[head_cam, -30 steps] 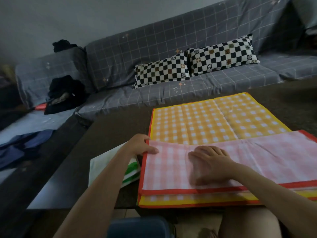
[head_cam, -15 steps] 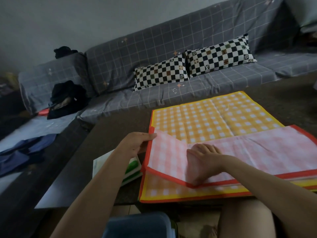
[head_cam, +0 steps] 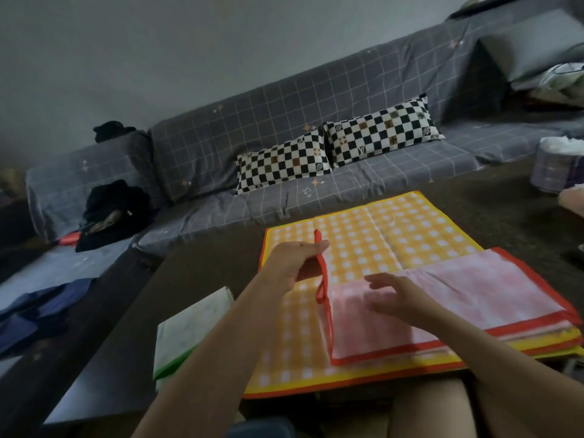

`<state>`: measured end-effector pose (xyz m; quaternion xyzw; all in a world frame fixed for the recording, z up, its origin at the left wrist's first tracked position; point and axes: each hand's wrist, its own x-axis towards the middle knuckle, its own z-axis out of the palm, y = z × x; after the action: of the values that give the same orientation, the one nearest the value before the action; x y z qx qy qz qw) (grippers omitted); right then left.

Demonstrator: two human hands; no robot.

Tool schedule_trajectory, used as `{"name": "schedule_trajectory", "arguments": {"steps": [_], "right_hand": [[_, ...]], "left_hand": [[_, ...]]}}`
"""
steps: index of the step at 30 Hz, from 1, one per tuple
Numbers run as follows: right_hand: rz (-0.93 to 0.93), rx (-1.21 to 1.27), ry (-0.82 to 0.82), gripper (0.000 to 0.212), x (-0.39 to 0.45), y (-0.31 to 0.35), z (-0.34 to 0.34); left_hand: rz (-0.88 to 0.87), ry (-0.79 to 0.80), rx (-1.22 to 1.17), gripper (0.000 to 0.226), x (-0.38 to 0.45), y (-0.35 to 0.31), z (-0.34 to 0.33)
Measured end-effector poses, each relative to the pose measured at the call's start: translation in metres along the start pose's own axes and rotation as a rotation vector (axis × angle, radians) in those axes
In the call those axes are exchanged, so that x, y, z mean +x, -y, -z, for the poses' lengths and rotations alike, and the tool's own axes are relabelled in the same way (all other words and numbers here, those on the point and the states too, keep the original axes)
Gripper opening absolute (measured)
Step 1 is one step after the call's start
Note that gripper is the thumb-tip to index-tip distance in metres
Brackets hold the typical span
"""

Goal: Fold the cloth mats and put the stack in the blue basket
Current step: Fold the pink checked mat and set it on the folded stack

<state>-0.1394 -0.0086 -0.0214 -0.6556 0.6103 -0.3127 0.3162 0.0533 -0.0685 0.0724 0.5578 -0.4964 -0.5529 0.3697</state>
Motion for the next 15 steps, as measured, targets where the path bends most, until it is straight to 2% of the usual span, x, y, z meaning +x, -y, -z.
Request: {"name": "schedule_trajectory", "arguments": {"steps": [3,7,11,15], "right_hand": [[-0.054,0.052,-0.093,0.036,-0.015,-0.01,0.022],[-0.136,0.169,-0.059,0.024,-0.033,-0.016,0.042],[-0.239,0.176,-0.039,0.026,-0.045,-0.025,0.046],[-0.23,0.01,0.012,0.037,-0.047,-0.03,0.037]], "left_hand": [[-0.009,0.0,-0.026,0.018,0.005,0.005,-0.031],[-0.004,-0.002,0.002,0.02,0.008,0.025,-0.074],[-0.03,-0.062,0.15,0.025,0.014,0.055,-0.108],[-0.034,-0.056,0.249,0.02,0.01,0.073,-0.126]]}}
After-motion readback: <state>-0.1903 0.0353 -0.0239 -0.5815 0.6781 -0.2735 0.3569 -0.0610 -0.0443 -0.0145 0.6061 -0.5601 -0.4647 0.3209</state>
